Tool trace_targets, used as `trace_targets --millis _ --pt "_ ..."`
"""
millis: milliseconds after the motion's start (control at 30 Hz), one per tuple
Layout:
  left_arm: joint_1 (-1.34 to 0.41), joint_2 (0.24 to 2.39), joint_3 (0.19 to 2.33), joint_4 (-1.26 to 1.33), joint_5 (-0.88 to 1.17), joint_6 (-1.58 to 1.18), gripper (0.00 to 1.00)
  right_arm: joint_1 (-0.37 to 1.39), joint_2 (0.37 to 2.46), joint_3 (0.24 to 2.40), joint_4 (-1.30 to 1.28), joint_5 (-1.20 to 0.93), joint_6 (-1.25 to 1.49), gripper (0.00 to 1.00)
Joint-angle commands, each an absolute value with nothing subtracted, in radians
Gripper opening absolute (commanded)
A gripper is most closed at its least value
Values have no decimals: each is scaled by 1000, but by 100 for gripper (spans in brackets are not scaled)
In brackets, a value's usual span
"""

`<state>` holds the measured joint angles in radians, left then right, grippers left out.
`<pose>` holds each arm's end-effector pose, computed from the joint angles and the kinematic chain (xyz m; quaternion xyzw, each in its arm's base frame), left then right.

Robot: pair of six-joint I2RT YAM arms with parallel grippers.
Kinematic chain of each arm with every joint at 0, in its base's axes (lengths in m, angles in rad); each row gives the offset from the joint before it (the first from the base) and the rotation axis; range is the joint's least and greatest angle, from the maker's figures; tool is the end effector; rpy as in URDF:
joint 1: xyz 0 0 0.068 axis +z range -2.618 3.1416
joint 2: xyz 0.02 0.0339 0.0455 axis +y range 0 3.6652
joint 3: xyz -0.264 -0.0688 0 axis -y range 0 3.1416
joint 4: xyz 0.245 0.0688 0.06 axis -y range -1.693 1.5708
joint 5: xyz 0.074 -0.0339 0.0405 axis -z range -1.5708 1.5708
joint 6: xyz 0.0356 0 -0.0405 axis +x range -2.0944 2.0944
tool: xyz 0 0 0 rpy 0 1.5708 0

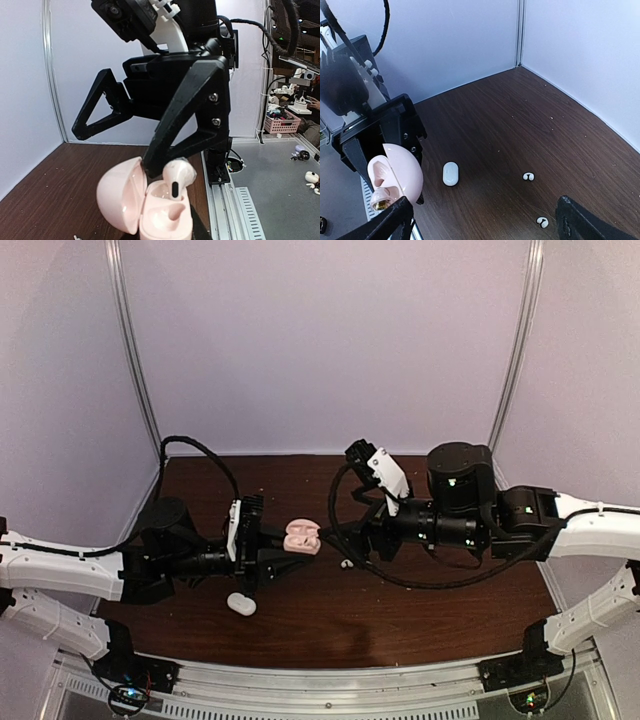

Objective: Insert the wireless bluetooth earbuds into the charging case
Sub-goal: Rotate the right earbud in the right side groove of the charging case.

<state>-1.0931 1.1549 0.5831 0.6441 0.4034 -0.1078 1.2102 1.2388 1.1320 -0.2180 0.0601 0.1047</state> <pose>0.1063 -0.2358 0.2806 0.4448 0.5186 -0.5179 0.5148 0.1035 0.2685 0.3617 -0.4113 0.7001 0.3371 0.4766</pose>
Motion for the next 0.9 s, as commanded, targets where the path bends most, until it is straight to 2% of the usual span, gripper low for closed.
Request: trace_targets --millis 0,267,500,867 --pt "-1094 1145 589 684 408 -104 0 1201 1212 1116 -236 57 121 100" --pt "-1069 1153 582 704 403 -139 0 1202 1122 1067 -212 -40 149 100" --pt "-1068 1163 589 707 422 -141 0 1208 1165 1099 -187 -116 144 100" --pt "-1068 1167 581 716 439 -140 0 1218 1224 1137 -171 -124 141 100"
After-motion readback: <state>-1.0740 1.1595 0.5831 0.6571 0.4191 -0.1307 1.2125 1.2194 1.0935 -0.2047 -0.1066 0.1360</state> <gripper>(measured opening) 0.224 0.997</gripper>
